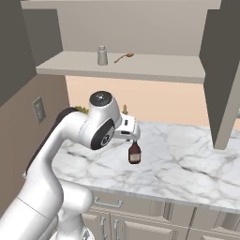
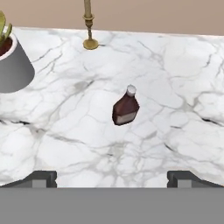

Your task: Pick the ketchup and shaker from the counter and place them in the cabinet.

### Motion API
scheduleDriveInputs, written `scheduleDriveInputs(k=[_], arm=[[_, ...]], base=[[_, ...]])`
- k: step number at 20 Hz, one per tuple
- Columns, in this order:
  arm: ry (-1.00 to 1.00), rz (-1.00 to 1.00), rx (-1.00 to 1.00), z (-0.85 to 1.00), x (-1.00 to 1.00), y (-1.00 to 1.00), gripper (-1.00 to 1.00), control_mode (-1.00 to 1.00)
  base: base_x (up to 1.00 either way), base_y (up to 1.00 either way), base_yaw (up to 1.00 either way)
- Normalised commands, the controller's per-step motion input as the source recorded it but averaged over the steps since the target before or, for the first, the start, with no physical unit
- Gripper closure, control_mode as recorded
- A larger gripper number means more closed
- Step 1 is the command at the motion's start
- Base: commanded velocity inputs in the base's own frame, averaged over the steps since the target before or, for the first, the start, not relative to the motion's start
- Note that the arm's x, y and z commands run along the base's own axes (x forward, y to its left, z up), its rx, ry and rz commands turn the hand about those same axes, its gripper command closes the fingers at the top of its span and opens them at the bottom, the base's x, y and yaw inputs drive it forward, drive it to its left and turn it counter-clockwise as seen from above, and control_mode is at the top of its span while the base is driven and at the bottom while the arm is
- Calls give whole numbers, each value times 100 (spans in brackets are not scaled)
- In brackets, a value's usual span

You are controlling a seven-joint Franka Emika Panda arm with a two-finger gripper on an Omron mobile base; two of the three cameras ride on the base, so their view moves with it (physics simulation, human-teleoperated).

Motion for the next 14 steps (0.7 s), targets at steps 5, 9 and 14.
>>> scheduleDriveInputs(k=[5, 9, 14], arm=[[0, 0, 2, -26, 22, -6, -100, -100], [0, 0, 2, -26, 22, -10, -100, -100], [0, 0, 1, -24, 22, -3, -100, -100]], base=[[0, 0, 0], [0, 0, 0], [0, 0, 0]])
